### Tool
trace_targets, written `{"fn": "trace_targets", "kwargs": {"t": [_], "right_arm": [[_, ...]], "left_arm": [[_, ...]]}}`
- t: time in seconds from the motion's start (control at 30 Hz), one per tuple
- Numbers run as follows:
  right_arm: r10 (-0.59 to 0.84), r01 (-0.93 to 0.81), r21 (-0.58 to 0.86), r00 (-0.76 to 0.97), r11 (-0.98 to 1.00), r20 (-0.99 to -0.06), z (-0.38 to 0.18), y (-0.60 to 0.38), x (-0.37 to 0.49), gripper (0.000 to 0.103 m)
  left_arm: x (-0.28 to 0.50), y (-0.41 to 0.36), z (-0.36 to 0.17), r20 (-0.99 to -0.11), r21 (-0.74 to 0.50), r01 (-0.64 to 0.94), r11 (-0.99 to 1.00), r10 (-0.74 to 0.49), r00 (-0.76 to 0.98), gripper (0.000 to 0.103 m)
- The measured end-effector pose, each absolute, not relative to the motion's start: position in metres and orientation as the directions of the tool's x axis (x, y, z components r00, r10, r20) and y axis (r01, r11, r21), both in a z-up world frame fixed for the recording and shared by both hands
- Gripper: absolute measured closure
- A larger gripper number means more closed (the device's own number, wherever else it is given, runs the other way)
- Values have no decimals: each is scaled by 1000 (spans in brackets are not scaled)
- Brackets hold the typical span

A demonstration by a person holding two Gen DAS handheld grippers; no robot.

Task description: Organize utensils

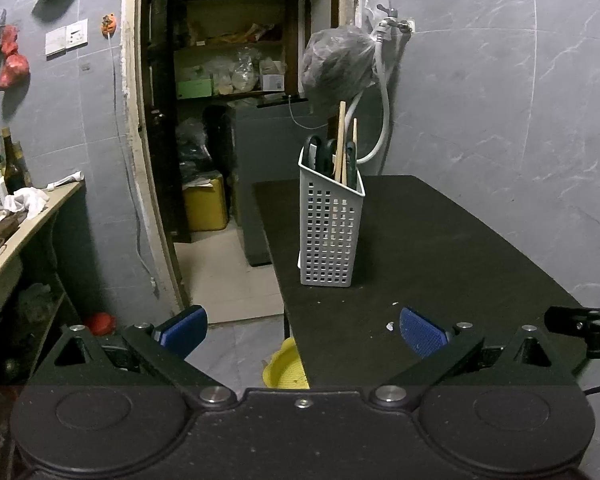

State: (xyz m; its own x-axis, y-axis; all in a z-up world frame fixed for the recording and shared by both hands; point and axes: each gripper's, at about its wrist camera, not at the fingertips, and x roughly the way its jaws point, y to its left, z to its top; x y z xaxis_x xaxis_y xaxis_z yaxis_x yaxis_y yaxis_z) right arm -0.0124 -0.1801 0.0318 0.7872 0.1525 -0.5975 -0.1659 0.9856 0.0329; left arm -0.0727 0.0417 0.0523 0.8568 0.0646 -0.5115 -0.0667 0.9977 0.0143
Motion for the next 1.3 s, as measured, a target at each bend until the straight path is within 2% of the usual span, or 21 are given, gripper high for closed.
{"fn": "trace_targets", "kwargs": {"t": [1.3], "right_arm": [[156,-171,34,775,985,-612,28,-180,-14,0]], "left_arm": [[-73,43,52,-511,29,-51,998,58,858,1]]}}
